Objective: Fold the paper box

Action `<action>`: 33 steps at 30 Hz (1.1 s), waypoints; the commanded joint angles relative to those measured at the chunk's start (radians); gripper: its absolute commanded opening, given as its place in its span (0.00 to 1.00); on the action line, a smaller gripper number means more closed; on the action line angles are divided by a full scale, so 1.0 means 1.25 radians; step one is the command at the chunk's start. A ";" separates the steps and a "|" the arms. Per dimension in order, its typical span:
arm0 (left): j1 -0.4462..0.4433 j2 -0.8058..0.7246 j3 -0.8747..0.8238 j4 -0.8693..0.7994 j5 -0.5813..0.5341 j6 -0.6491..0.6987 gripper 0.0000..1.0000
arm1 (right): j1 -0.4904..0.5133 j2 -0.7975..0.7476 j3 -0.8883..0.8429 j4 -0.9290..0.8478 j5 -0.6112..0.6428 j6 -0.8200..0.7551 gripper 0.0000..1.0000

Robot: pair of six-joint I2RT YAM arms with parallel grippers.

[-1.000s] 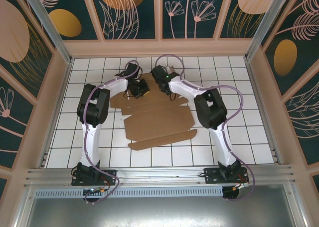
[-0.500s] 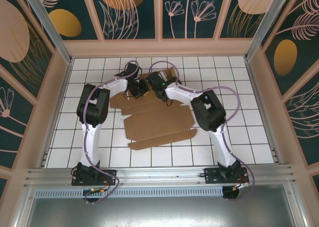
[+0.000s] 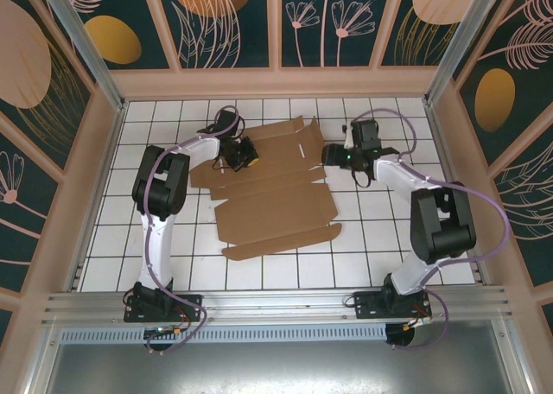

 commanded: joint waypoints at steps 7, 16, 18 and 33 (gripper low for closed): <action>0.007 0.022 -0.026 -0.027 -0.029 -0.009 0.06 | 0.007 0.107 0.004 0.038 -0.101 0.031 0.66; 0.008 0.023 -0.026 -0.021 -0.019 -0.013 0.05 | 0.009 0.152 0.000 0.120 -0.198 0.077 0.64; 0.008 0.026 -0.027 -0.018 -0.017 -0.015 0.05 | 0.010 0.148 -0.007 0.146 -0.215 0.082 0.64; 0.008 0.023 -0.030 -0.008 -0.009 -0.017 0.03 | 0.057 0.099 -0.020 0.182 -0.241 0.079 0.58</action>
